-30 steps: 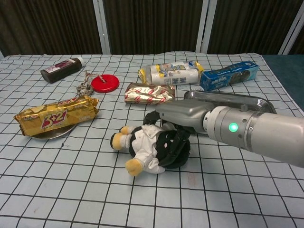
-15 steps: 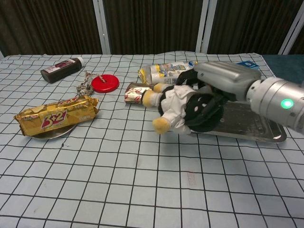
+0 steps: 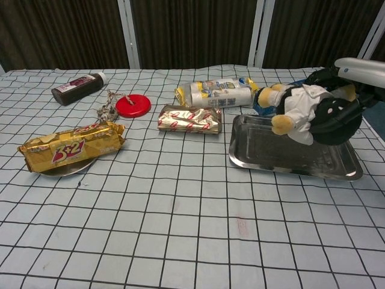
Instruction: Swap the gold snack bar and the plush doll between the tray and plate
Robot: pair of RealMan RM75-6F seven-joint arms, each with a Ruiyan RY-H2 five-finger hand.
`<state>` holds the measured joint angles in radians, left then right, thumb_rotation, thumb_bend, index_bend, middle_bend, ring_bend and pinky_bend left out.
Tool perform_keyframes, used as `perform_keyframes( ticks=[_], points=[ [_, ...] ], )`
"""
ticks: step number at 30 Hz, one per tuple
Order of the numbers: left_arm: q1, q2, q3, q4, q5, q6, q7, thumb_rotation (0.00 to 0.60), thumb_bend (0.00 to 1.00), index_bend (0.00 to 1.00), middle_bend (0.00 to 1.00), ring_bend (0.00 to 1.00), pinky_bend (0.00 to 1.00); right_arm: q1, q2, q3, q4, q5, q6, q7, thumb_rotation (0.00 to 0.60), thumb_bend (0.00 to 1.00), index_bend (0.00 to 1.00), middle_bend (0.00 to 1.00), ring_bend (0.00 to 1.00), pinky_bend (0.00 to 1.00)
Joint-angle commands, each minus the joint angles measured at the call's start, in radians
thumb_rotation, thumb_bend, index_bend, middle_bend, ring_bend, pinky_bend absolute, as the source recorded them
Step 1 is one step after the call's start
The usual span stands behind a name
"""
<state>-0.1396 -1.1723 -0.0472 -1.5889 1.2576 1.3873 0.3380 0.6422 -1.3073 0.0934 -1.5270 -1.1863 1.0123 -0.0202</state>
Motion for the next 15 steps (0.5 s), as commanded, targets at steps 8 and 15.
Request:
perform_keyframes(
  ticks=[8,15],
  points=[
    [0.0,0.002,-0.001,0.0,0.001,-0.009,-0.007,0.6,0.44,0.15,0.08,0.01,0.18,-0.012,0.043,-0.027,0.081,-0.085,-0.071,0.065,0.6,0.14,0.0,0.0,0.0,0.01],
    [0.0,0.0,0.001,-0.003,0.005,-0.012,0.002,0.6,0.44,0.15,0.08,0.01,0.18,-0.098,0.108,-0.049,-0.012,-0.173,0.08,0.051,0.6,0.08,0.0,0.0,0.0,0.0]
  ],
)
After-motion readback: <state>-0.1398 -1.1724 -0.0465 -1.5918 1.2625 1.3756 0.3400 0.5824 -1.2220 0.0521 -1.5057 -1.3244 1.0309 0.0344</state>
